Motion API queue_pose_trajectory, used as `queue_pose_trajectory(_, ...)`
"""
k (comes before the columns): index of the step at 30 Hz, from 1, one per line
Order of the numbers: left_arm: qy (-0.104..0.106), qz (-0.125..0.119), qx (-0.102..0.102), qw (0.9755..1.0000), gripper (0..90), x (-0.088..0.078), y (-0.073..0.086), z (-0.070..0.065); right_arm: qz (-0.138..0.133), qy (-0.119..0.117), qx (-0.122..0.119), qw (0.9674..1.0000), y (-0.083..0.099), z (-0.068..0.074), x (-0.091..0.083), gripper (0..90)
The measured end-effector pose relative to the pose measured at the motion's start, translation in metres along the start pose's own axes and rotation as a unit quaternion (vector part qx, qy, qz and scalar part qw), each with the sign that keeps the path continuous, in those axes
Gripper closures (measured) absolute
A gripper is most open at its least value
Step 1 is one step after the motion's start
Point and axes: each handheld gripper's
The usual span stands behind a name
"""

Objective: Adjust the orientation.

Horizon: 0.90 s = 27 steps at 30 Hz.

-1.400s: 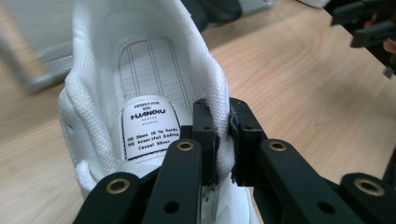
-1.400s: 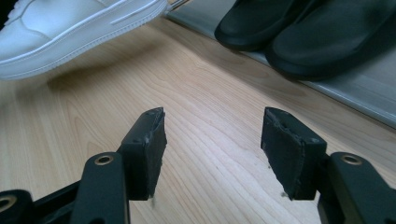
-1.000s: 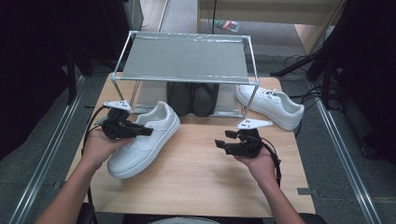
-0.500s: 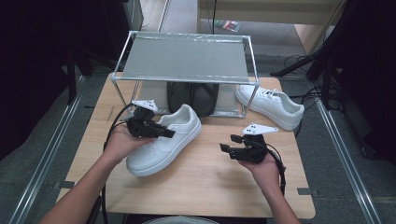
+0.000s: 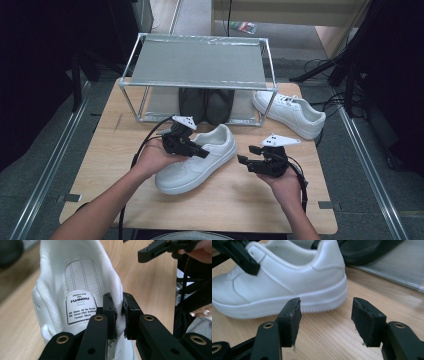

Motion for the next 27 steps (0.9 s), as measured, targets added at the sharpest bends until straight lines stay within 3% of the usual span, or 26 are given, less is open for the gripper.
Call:
queue_pose_trajectory(6,0.016,0.009,0.002,0.9998,83.2,0.016,0.005,-0.002,0.002,-0.005,-0.003,1.0,-0.001,0.002,0.003,42.2)
queue_pose_trajectory(14,0.021,0.012,0.01,0.9997,77.0,0.02,0.009,-0.002,0.007,-0.01,-0.011,0.9999,-0.001,0.006,0.007,42.4)
queue_pose_trajectory(18,0.019,-0.008,-0.008,0.9998,70.5,0.008,0.01,-0.001,0.003,-0.011,-0.015,0.9998,-0.003,0.007,0.006,42.4)
queue_pose_trajectory(23,0.0,-0.018,-0.003,0.9998,66.5,-0.011,0.016,-0.005,-0.001,-0.026,-0.016,0.9995,-0.006,0.009,0.009,45.0)
queue_pose_trajectory(27,-0.001,-0.021,-0.011,0.9997,65.7,-0.022,0.023,-0.008,-0.004,-0.043,-0.021,0.9989,-0.01,0.013,0.014,46.4)
Point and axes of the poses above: each handheld gripper's, and its own axes: x roughly forward along the jaws, y roughly out of its underside, z roughly to its left, and after that the axes turned 2 degrees about x, right-handed
